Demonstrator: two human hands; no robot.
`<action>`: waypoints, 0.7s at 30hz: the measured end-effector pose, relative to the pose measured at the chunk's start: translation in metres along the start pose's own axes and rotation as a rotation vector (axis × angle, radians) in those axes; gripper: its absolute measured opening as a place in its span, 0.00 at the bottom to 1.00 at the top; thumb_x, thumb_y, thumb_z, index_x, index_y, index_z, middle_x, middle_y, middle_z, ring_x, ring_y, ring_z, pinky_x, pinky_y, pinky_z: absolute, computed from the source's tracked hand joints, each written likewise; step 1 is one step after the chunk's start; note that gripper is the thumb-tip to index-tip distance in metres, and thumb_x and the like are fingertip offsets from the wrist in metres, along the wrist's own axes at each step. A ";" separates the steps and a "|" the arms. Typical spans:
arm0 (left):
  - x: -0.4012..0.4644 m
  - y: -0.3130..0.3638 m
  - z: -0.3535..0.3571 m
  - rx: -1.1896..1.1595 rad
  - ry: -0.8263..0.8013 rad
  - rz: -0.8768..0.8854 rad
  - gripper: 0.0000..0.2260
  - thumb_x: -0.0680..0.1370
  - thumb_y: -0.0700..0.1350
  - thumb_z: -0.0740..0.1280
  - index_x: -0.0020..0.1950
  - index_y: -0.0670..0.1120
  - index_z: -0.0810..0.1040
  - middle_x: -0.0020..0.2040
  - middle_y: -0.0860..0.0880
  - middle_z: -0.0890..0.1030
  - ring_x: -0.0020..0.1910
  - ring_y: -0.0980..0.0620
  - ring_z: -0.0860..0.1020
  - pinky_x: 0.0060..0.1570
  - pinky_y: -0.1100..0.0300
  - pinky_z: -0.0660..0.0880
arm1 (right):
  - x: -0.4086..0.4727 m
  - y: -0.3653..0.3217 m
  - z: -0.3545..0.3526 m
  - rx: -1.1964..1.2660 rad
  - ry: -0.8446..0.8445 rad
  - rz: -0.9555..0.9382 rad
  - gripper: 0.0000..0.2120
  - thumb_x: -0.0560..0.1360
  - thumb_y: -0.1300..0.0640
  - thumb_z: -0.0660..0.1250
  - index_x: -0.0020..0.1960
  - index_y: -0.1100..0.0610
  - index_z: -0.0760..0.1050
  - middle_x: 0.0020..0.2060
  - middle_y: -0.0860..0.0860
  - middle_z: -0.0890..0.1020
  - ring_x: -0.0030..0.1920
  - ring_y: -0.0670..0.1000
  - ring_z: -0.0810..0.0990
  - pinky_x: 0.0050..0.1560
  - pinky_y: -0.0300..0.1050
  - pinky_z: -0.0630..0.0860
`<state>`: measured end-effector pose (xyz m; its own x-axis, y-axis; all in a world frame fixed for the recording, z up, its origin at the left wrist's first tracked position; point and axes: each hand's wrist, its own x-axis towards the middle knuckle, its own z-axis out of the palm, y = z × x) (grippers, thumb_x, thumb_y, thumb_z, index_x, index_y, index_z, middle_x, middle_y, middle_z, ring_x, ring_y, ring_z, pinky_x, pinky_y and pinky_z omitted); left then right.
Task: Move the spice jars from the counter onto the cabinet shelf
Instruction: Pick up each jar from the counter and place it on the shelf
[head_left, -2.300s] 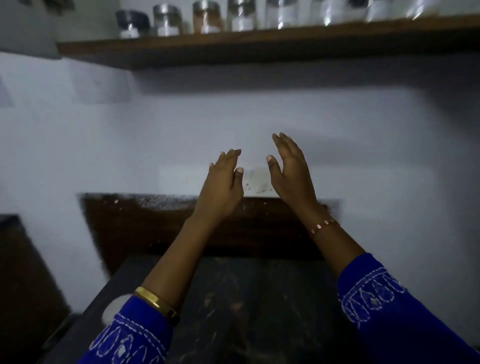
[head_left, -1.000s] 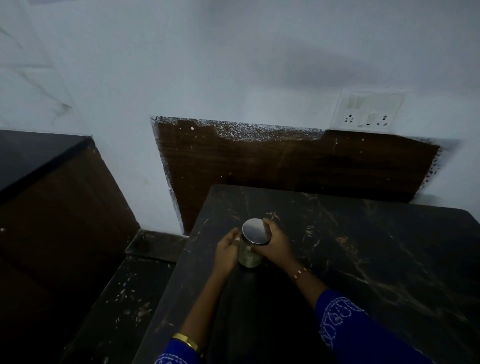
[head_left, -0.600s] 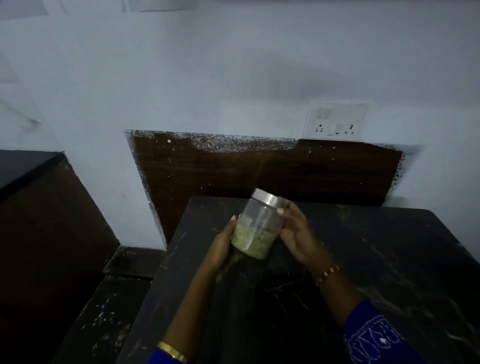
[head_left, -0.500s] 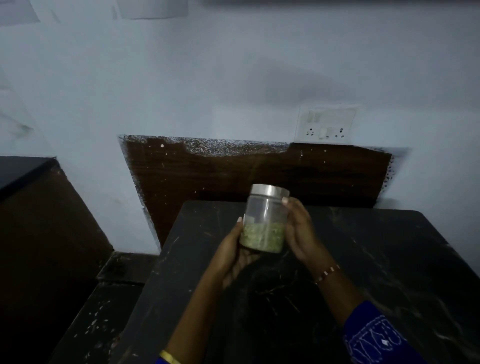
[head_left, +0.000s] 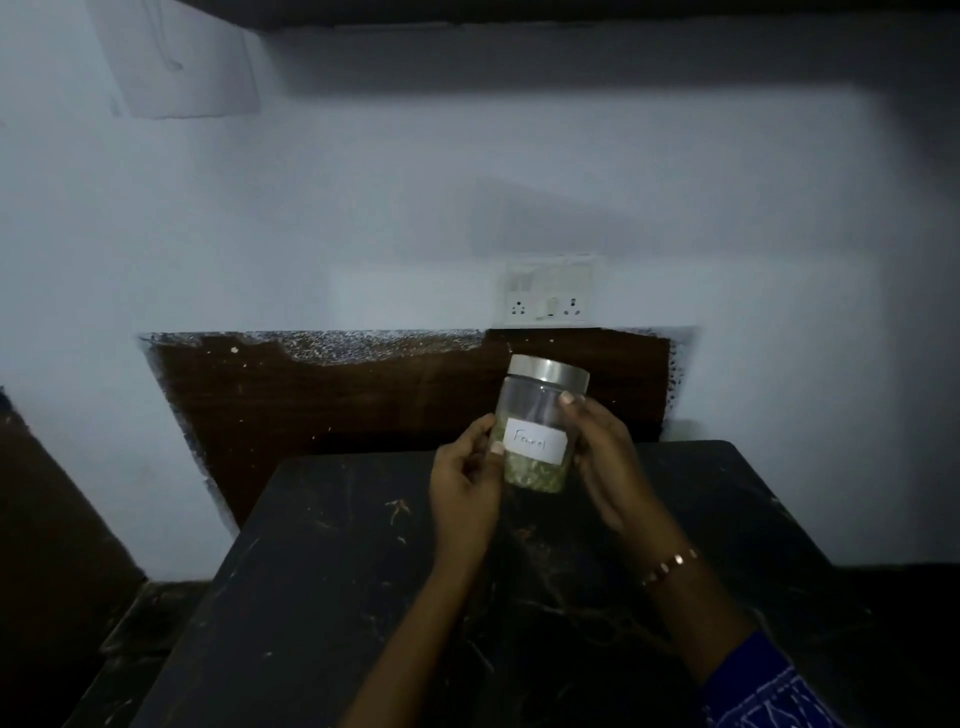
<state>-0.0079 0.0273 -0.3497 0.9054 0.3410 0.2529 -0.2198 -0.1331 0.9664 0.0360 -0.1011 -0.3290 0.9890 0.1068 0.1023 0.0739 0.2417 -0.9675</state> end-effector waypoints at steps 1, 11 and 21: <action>0.000 0.006 0.008 -0.007 -0.023 0.018 0.15 0.77 0.40 0.65 0.63 0.46 0.75 0.58 0.41 0.78 0.55 0.49 0.79 0.53 0.62 0.78 | 0.001 -0.008 -0.008 0.025 0.008 -0.018 0.12 0.78 0.55 0.60 0.59 0.56 0.75 0.49 0.50 0.82 0.50 0.50 0.80 0.53 0.49 0.76; 0.011 0.091 0.096 -0.214 -0.136 0.174 0.18 0.77 0.37 0.63 0.68 0.42 0.70 0.52 0.53 0.79 0.49 0.60 0.79 0.44 0.69 0.80 | 0.018 -0.109 -0.081 -0.028 0.023 -0.216 0.16 0.75 0.56 0.65 0.62 0.55 0.68 0.57 0.54 0.80 0.57 0.54 0.79 0.56 0.51 0.78; 0.043 0.214 0.190 -0.234 -0.056 0.499 0.17 0.77 0.42 0.65 0.66 0.46 0.72 0.57 0.50 0.78 0.54 0.54 0.78 0.46 0.69 0.78 | 0.032 -0.245 -0.138 -0.464 0.043 -0.670 0.33 0.72 0.57 0.70 0.73 0.51 0.59 0.60 0.50 0.74 0.58 0.51 0.77 0.48 0.36 0.80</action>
<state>0.0534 -0.1632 -0.1404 0.6869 0.2385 0.6865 -0.6965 -0.0533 0.7156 0.0677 -0.2896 -0.1209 0.7193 0.0420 0.6934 0.6878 -0.1838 -0.7023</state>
